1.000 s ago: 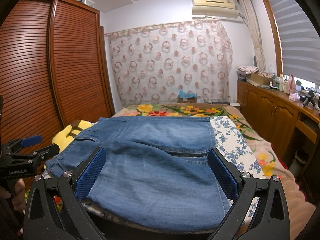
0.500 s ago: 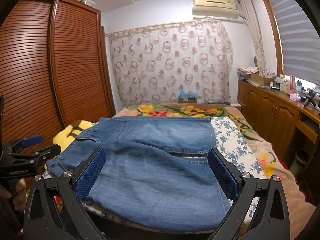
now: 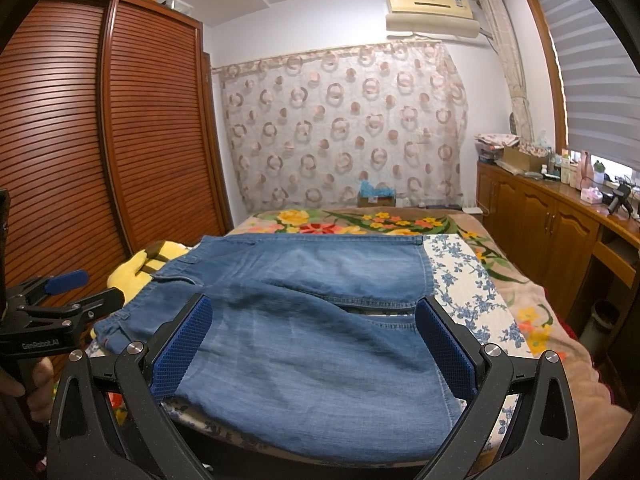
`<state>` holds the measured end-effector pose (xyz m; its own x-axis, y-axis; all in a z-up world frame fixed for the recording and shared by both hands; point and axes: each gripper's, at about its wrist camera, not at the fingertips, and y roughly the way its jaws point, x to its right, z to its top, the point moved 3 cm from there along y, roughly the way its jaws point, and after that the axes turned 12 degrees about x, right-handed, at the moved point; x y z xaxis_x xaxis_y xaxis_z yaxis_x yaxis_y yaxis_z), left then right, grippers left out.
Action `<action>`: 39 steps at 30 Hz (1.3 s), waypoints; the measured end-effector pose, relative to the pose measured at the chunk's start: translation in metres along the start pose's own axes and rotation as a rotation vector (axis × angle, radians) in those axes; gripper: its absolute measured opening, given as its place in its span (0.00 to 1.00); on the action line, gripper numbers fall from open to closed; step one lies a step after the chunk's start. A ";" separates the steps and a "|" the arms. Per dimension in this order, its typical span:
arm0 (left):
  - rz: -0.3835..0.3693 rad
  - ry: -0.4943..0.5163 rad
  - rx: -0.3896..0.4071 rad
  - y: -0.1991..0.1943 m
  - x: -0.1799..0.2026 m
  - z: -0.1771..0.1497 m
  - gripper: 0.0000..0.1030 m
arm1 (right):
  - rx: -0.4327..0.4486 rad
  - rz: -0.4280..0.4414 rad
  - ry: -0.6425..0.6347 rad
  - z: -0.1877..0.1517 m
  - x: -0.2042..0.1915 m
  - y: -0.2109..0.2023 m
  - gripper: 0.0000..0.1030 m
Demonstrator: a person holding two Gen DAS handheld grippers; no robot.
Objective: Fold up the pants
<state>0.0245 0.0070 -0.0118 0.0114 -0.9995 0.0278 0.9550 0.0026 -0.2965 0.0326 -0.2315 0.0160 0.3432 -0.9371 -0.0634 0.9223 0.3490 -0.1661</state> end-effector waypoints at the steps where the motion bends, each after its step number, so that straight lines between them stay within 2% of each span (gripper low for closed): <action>1: 0.000 0.000 0.000 0.000 0.000 0.000 0.93 | 0.000 0.000 0.000 0.000 0.000 0.000 1.00; 15: 0.001 -0.002 -0.018 0.000 -0.008 0.001 0.93 | -0.015 0.002 -0.003 -0.001 0.003 0.002 1.00; 17: 0.007 -0.004 -0.039 0.007 -0.014 -0.005 0.93 | -0.030 0.012 0.000 -0.001 -0.003 0.008 1.00; 24: 0.029 -0.004 -0.100 0.028 -0.032 -0.024 0.93 | -0.066 -0.007 0.001 -0.014 0.014 0.020 1.00; 39: 0.069 -0.064 -0.206 0.052 -0.078 -0.059 0.93 | -0.262 0.008 -0.040 -0.072 0.040 0.061 1.00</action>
<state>0.0553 0.0833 -0.0855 0.0995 -0.9933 0.0590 0.8708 0.0582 -0.4881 0.0902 -0.2475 -0.0671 0.3617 -0.9319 -0.0277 0.8437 0.3398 -0.4156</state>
